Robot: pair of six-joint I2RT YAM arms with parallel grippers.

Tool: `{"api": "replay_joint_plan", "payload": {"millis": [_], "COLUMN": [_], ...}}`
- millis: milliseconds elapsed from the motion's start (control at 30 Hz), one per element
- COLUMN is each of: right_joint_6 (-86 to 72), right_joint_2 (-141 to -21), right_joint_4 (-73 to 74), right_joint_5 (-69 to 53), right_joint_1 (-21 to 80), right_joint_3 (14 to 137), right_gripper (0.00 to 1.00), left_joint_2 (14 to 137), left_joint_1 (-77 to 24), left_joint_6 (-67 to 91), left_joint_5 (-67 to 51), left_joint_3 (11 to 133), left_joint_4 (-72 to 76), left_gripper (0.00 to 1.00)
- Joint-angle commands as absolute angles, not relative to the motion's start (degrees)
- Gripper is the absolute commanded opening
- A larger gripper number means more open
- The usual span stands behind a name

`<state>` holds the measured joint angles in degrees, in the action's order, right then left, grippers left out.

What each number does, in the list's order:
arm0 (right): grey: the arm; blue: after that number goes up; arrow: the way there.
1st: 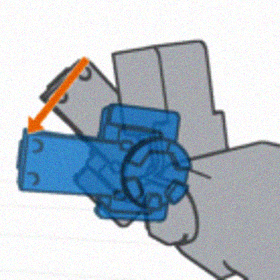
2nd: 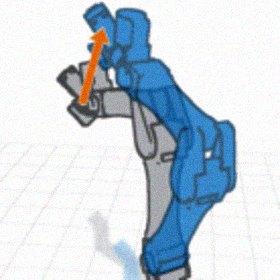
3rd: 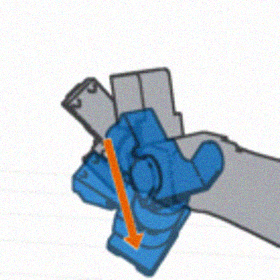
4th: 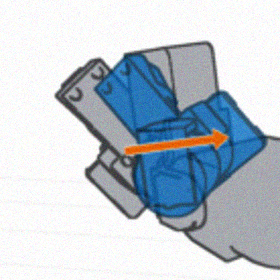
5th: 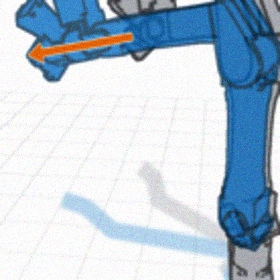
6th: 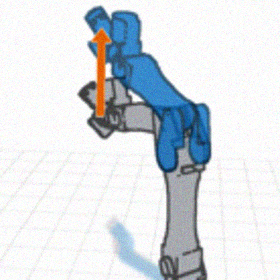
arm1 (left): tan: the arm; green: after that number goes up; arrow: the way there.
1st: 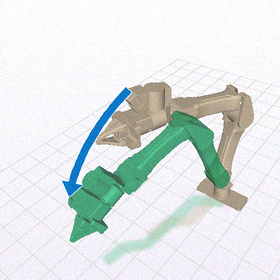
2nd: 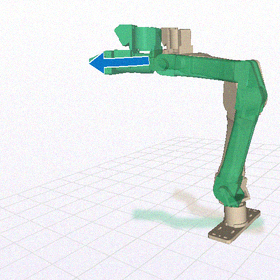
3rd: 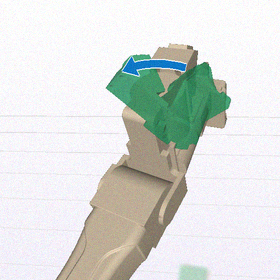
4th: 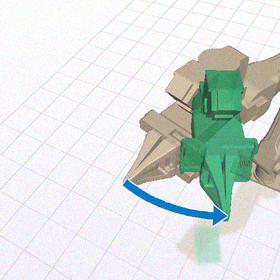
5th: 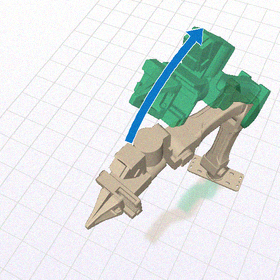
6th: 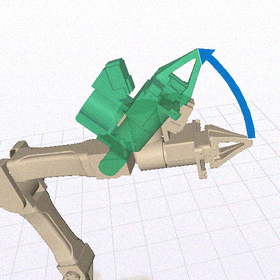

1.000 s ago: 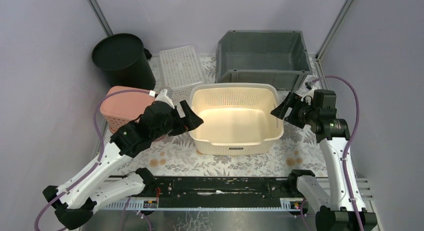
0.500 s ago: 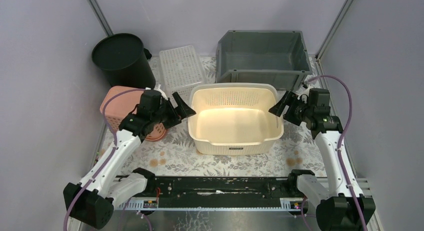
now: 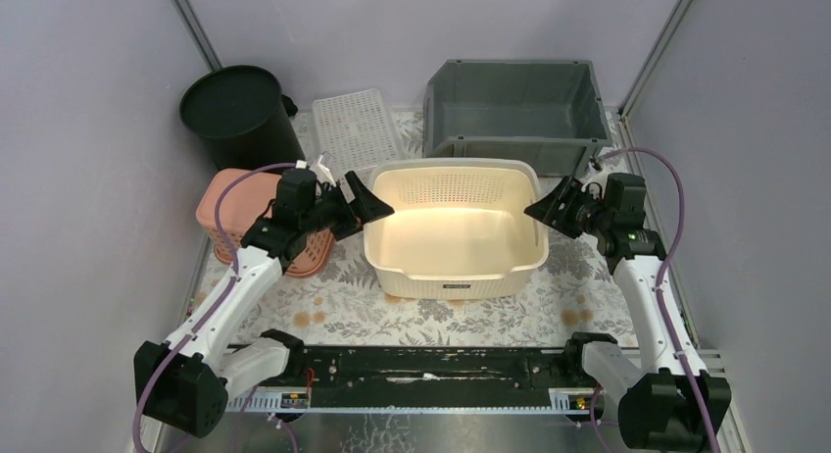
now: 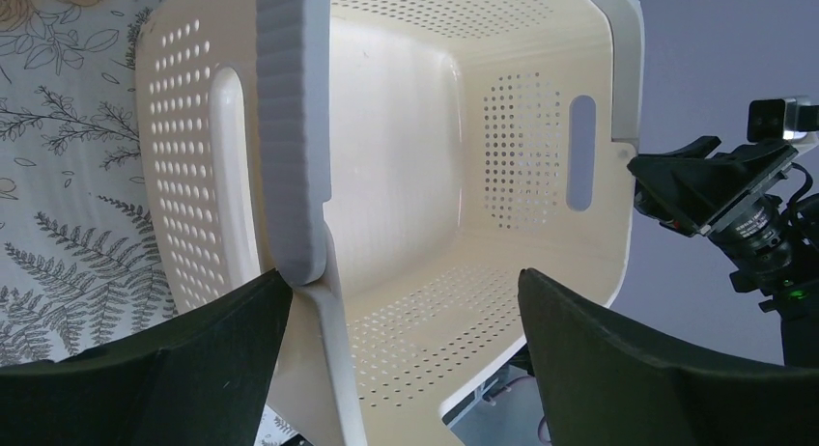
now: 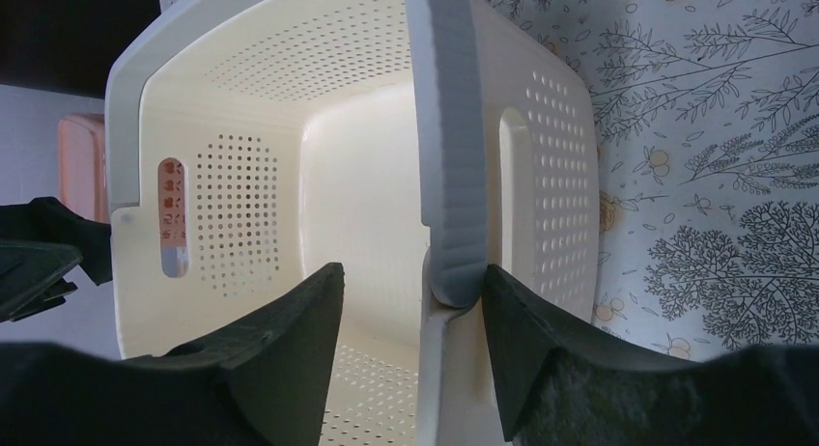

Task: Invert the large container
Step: Place the container at the center of the board.

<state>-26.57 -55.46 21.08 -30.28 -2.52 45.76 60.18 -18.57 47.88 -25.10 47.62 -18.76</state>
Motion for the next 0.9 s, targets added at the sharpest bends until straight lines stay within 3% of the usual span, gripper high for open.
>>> {"api": "replay_joint_plan", "payload": {"millis": [0, 100, 233, 400, 867], "right_joint_6": [-29.2, -30.0, -32.0, -29.5, -22.4], "right_joint_2": [-57.0, -58.2, -60.1, -63.3, -58.4], "right_joint_4": [18.0, 16.7, 14.7, 19.2, 31.4], "right_joint_5": [-40.5, -43.2, -46.5, -44.2, -25.4], "right_joint_1": [-2.0, -2.1, -2.2, -2.8, -2.9], "right_joint_3": [44.0, 43.2, 41.8, 42.8, 50.3], "right_gripper": [0.56, 0.53, 0.74, 0.77, 0.83], "left_joint_2": [62.1, 62.7, 63.3, 64.1, 61.3], "left_joint_1": [-19.0, -18.7, -18.3, -17.4, -17.2], "left_joint_6": [47.5, 47.0, 47.0, 46.2, 40.7], "left_joint_5": [-29.4, -30.1, -31.5, -31.9, -16.2], "left_joint_3": [46.4, 46.3, 45.9, 45.6, 52.8], "left_joint_4": [-12.5, -11.9, -11.0, -12.5, -29.7], "left_gripper": [0.92, 0.87, 0.85, 0.87, 0.91]}}
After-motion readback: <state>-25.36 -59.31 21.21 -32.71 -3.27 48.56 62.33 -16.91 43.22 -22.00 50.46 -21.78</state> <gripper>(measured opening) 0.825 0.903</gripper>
